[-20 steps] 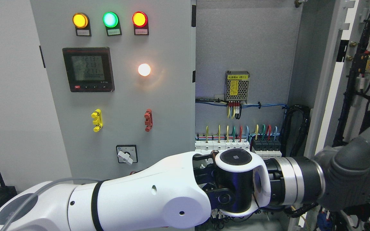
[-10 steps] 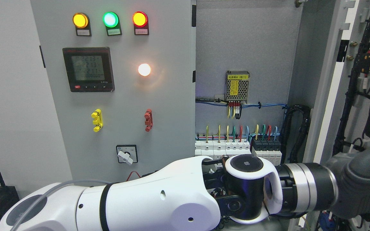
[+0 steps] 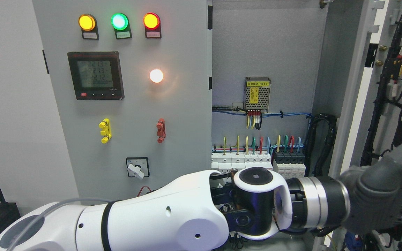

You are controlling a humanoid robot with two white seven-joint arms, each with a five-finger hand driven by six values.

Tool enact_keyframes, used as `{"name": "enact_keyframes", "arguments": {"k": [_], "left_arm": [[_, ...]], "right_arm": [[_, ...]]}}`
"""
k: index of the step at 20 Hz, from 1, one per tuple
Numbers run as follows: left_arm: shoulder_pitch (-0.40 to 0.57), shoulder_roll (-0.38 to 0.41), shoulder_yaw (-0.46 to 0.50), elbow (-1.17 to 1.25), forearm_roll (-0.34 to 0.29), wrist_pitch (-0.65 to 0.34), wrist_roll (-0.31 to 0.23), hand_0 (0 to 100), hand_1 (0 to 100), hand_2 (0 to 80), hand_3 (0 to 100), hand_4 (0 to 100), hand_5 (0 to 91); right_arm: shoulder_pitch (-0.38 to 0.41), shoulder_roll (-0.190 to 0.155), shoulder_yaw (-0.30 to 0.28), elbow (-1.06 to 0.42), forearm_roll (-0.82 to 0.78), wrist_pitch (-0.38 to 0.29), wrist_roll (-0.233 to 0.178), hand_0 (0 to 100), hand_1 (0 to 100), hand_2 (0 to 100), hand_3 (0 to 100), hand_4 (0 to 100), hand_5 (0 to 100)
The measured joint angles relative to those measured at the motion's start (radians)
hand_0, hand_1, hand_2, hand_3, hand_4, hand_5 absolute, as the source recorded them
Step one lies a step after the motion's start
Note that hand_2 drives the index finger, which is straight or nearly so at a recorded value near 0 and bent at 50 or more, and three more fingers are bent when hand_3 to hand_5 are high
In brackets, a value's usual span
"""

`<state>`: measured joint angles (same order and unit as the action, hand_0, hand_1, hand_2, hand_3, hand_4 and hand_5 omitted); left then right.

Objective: Open door with both hands
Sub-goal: 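Withdraw the left arm down and away from the cabinet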

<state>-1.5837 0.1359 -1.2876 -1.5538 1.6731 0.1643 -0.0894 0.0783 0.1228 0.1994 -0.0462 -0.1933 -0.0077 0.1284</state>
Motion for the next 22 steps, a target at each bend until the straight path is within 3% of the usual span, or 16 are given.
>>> {"name": "enact_keyframes", "arguments": {"k": [6, 11, 16, 22], "left_arm": [[0.110, 0.198, 0.018, -0.056, -0.004, 0.006, -0.115, 0, 0, 0.0, 0, 0, 0.0], [0.287, 0.398, 0.079, -0.128, -0.081, 0.007, -0.239, 0, 0, 0.0, 0, 0, 0.0], [0.559, 0.575, 0.208, -0.180, -0.182, 0.010, -0.354, 0, 0, 0.0, 0, 0, 0.0], [0.961, 0.716, 0.458, -0.216, -0.311, -0.005, -0.392, 0, 0, 0.0, 0, 0, 0.0]], "right_arm": [[0.000, 0.000, 0.000, 0.000, 0.000, 0.000, 0.000, 38, 0, 0, 0, 0, 0], [0.000, 0.000, 0.000, 0.000, 0.000, 0.000, 0.000, 38, 0, 0, 0, 0, 0], [0.000, 0.000, 0.000, 0.000, 0.000, 0.000, 0.000, 38, 0, 0, 0, 0, 0], [0.000, 0.000, 0.000, 0.000, 0.000, 0.000, 0.000, 38, 0, 0, 0, 0, 0]]}}
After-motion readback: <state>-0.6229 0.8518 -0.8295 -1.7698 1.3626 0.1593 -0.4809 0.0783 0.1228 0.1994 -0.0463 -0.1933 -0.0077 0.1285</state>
